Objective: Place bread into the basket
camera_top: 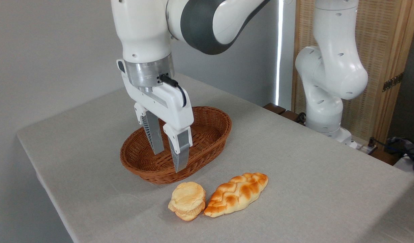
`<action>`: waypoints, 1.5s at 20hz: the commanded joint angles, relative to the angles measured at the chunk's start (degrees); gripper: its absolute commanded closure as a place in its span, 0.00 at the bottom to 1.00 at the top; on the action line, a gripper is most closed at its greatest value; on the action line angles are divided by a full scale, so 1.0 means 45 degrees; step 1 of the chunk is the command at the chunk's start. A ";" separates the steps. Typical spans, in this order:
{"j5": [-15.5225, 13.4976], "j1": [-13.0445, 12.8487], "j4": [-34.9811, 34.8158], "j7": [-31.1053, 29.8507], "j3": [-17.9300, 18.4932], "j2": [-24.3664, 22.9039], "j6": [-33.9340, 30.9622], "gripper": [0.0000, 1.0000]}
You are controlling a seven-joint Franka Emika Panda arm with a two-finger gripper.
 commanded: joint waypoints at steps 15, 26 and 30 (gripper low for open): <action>-0.0200 -0.0023 0.0359 0.0143 -0.0418 0.0262 0.0174 0.00; -0.0200 -0.0023 0.0730 -0.0815 -0.0732 -0.0031 -0.0079 0.00; -0.0180 -0.0004 0.0730 -0.0659 -0.0772 -0.0031 -0.0119 0.00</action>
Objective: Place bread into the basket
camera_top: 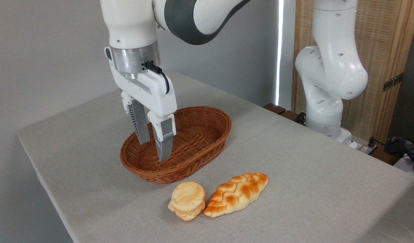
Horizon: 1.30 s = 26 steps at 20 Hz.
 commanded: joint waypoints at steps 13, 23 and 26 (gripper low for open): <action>-0.0043 0.0052 0.0053 0.0146 -0.0057 -0.0024 -0.0112 0.00; -0.0180 0.0169 0.0053 0.0146 0.0060 0.0191 0.0024 0.00; -0.0200 0.0170 0.0053 0.0146 0.0060 0.0172 0.0024 0.00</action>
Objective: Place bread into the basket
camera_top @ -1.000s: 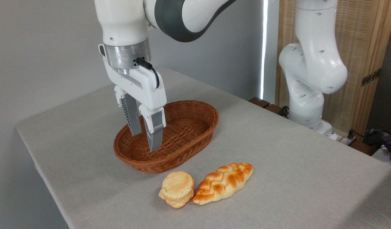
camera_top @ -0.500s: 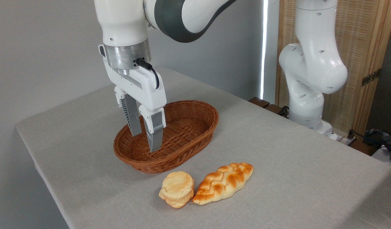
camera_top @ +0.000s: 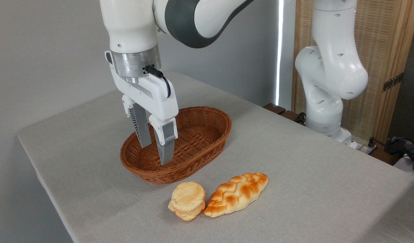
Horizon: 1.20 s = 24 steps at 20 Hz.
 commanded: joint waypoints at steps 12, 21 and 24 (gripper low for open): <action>-0.0220 0.0016 0.0057 0.0246 -0.0017 0.0381 0.0048 0.00; -0.0200 0.0016 0.0076 0.0266 0.0003 0.0538 0.0068 0.00; -0.0142 0.0016 0.0076 0.0266 0.0022 0.0440 0.0068 0.00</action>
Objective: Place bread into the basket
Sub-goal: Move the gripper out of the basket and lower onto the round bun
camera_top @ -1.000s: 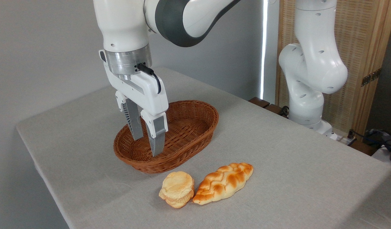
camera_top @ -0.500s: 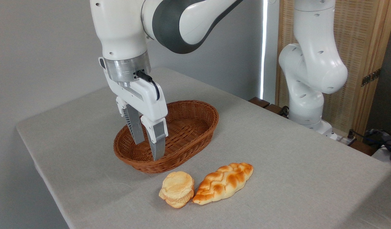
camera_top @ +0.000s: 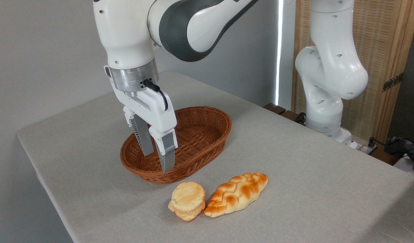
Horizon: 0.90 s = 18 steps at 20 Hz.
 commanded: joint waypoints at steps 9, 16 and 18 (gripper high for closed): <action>0.0016 0.0066 0.0066 0.0274 0.0373 -0.0213 -0.0055 0.00; -0.0003 0.0066 0.0046 0.0916 0.0725 -0.0155 -0.0153 0.00; -0.0003 0.0105 0.0007 0.1813 0.0861 -0.0096 -0.0153 0.00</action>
